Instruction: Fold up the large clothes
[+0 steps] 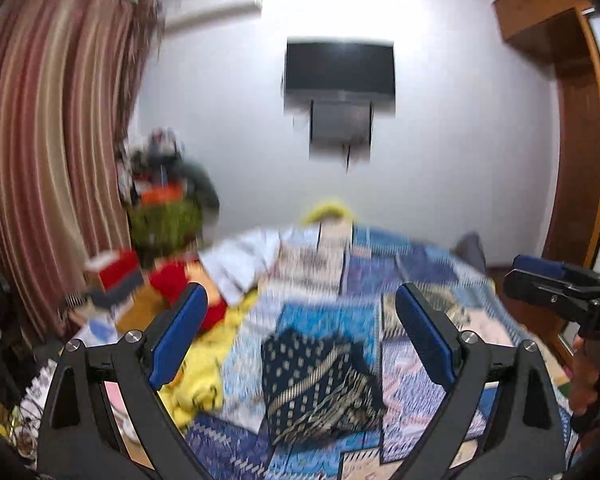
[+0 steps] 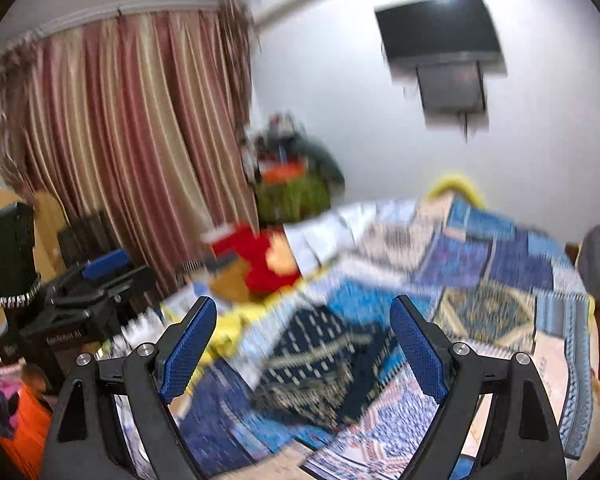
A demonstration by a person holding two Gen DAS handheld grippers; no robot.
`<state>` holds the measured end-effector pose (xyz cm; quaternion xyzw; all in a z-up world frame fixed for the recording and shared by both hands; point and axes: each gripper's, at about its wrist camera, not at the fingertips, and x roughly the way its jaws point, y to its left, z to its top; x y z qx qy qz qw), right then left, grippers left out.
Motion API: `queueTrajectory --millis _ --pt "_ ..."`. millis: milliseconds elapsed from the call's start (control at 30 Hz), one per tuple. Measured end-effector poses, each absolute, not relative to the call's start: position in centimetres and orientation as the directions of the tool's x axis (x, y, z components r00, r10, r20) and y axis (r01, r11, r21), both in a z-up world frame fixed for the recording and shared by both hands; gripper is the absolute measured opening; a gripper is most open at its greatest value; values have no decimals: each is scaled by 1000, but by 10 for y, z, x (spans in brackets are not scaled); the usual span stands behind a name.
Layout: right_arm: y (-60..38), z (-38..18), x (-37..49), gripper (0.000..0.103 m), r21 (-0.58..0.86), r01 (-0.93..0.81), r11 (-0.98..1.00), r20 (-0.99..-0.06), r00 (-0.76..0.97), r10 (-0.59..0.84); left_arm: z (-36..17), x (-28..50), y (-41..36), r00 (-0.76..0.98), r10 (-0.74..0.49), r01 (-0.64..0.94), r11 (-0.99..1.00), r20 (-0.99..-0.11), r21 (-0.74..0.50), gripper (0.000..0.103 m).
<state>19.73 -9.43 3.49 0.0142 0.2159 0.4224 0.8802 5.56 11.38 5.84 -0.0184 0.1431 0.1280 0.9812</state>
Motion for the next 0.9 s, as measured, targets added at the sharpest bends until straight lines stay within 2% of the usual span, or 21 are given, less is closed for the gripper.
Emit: queueTrajectory --millis 100,267,367,433,467,900 --pt "-108 54 160 88 198 -741 642 -278 586 762 68 29 92 947 251 -255 967 -199 3 96" --pt "-122 61 117 88 150 -710 688 -213 657 723 66 8 72 949 277 -281 960 -151 -2 96" --pt "-122 55 97 90 110 -679 726 -212 698 684 58 5 65 947 282 -286 958 -157 -2 97" --pt "-122 51 88 101 80 -650 756 -215 729 649 52 3 62 946 274 -281 960 -175 -13 102" --pt "-122 49 85 103 68 -634 770 -216 745 632 50 3 63 945 271 -279 960 -184 -19 102" --pt "-123 38 85 103 56 -607 793 -269 756 597 36 7 69 932 273 -293 955 -239 -51 102"
